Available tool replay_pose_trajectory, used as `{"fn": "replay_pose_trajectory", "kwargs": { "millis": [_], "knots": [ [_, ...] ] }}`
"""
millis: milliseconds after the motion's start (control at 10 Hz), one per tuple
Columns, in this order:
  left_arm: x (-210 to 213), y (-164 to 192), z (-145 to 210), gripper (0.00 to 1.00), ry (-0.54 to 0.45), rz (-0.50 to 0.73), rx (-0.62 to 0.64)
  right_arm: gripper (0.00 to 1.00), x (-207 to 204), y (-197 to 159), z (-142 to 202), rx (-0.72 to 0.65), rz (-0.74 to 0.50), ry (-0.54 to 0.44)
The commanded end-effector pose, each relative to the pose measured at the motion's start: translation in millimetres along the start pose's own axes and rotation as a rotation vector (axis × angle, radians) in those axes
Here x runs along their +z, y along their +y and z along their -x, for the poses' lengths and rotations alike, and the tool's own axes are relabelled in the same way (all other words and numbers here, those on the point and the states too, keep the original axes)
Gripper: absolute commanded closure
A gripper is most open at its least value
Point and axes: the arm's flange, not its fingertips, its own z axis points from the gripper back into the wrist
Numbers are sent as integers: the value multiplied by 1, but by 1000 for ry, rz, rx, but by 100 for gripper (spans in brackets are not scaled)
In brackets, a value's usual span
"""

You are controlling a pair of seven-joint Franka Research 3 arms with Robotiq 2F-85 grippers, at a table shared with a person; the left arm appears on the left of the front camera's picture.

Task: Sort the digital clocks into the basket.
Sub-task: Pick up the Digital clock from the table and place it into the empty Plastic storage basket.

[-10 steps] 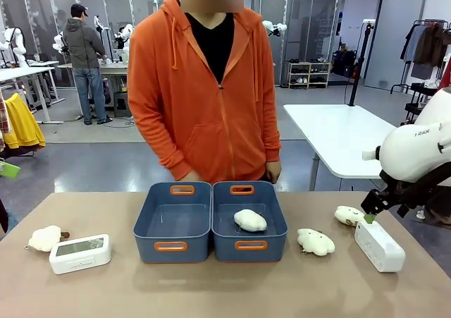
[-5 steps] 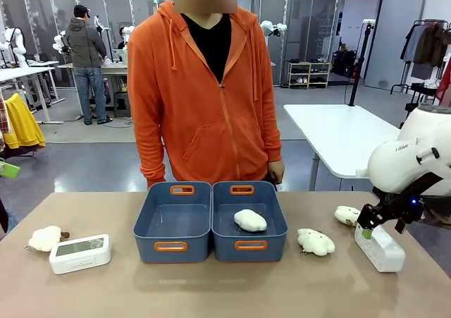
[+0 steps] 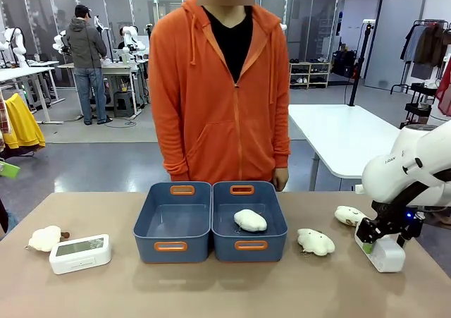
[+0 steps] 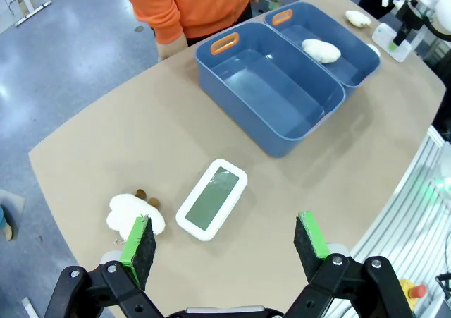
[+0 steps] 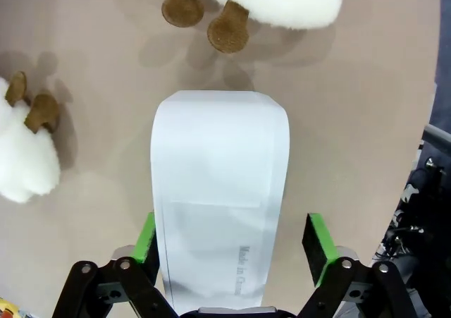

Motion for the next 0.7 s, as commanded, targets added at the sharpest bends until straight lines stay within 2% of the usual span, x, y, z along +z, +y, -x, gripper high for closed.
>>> {"fn": "replay_pose_trajectory", "kwargs": {
  "millis": [0, 100, 200, 400, 500, 600],
  "knots": [
    [0, 1, -1, 0, -1, 5, -6, 60, 2, -2, -8, -31, -19, 15],
    [0, 1, -1, 0, -1, 5, -6, 87, 3, -3, -7, -29, -21, 11],
    [0, 1, -1, 0, -1, 5, -6, 100, 4, -3, -6, -30, -26, 8],
    [0, 1, -1, 0, -1, 5, -6, 100, 7, -7, -1, -27, -45, 10],
    [0, 1, -1, 0, -1, 5, -6, 96, 17, -14, 4, 7, -76, -2],
    [0, 1, -1, 0, -1, 5, -6, 61, 38, -31, 15, 75, -105, -62]
  ]
}}
